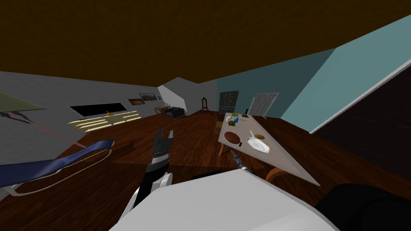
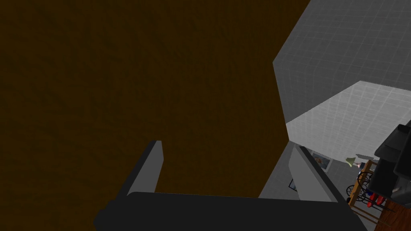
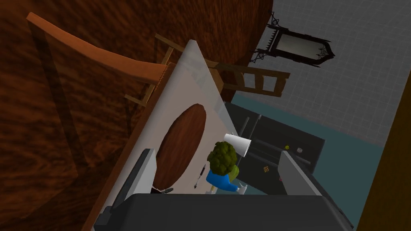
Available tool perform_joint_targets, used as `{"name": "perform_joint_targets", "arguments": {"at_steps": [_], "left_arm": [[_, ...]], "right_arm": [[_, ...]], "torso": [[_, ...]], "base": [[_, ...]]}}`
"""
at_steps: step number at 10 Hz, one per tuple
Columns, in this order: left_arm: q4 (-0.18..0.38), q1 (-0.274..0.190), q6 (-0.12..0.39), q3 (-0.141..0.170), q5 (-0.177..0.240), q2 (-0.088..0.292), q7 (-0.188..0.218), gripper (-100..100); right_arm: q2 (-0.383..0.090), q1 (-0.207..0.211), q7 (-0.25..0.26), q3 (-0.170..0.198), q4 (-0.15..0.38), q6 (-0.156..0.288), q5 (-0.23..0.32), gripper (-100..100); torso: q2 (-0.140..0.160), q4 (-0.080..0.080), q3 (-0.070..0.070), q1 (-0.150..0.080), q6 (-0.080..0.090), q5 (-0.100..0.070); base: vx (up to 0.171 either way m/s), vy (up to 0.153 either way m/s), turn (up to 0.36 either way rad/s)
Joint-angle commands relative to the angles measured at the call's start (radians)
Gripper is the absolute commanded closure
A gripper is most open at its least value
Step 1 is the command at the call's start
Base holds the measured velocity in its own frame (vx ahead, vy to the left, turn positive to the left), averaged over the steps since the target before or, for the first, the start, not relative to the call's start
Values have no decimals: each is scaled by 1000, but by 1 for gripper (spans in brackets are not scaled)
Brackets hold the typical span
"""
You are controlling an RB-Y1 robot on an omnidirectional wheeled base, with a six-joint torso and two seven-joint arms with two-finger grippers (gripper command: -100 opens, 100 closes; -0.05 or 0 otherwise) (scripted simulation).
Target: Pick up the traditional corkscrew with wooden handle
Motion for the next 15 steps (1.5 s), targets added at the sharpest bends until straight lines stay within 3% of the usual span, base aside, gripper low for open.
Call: {"name": "perform_joint_targets", "arguments": {"at_steps": [1, 4, 7, 8, 10, 12, 15], "left_arm": [[0, 0, 0, 0, 0, 0, 0, 0], [0, 0, 0, 0, 0, 0, 0, 0], [0, 0, 0, 0, 0, 0, 0, 0], [0, 0, 0, 0, 0, 0, 0, 0], [0, 0, 0, 0, 0, 0, 0, 0], [0, 0, 0, 0, 0, 0, 0, 0], [0, 0, 0, 0, 0, 0, 0, 0]], "right_arm": [[-10, 10, -2, 8, 50, 10, 7, -100], [-43, 23, -13, 16, 136, 36, 18, -100], [-98, 36, -30, 27, 278, 72, 47, -100], [-98, 36, -30, 27, 287, 72, 47, -100], [-138, 41, -41, 33, 362, 92, 74, -100], [-138, 41, -41, 33, 373, 92, 74, -100], [-179, 43, -52, 38, 443, 108, 105, -100]], "torso": [[0, 0, 0, 0, 0, 0], [-2, 0, -1, 0, 0, 0], [-4, -1, -2, -2, 0, 0], [-5, -1, -3, -3, 0, 0], [-3, -1, -2, -4, 0, -1], [-5, -1, -3, -5, 0, -1], [-3, 0, -1, -4, 0, -1]], "base": [[12, 51, 220], [40, 41, 217], [82, 13, 286], [70, -12, 90], [75, -32, 245], [59, -27, 29], [56, -24, 147]]}}
